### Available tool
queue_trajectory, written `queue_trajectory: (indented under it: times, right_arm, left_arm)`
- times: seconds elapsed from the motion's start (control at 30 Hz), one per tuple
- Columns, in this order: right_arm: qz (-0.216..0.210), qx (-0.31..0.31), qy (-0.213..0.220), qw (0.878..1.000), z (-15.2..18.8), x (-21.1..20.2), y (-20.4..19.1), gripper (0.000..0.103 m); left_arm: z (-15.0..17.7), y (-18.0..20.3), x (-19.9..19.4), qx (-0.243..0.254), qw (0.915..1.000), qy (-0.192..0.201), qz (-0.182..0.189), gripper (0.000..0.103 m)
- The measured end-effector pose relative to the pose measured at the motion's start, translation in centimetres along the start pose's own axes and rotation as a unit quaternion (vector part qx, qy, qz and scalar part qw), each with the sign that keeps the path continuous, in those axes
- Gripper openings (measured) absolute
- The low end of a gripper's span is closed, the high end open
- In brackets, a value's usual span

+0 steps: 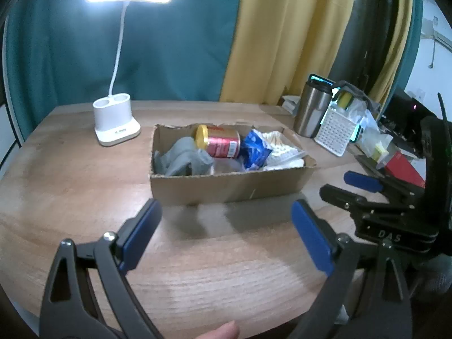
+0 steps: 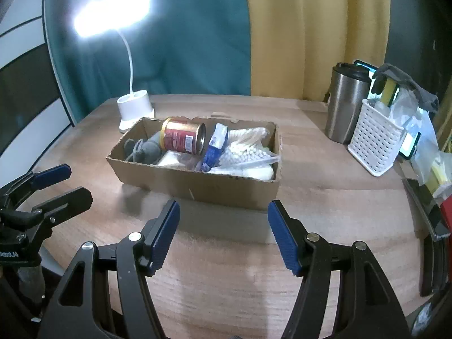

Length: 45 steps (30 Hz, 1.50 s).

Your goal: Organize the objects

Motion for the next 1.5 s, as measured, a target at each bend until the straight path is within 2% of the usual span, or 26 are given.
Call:
queue_trajectory:
  times: [0.37,1.5]
  right_arm:
    - [0.003,0.002,-0.003,1.0,0.4,0.0,0.1,0.068]
    - [0.007,0.001,-0.003,1.0,-0.2,-0.1,0.4,0.068]
  left_arm:
    - [0.0,-1.0,0.0,-0.012,0.9996,-0.006,-0.024,0.094]
    - [-0.2,-0.8,0.4,0.0,0.9997,-0.005,-0.024,0.094]
Point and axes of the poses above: each gripper's, at about its wrist camera, not at the fingertips, and x roughly the way its jaws point, y to its right, z to its underside, the point moved 4 cm from there along x, roughly the way its jaws point, and after that the axes turned 9 degrees about -x, right-handed, at the moved point
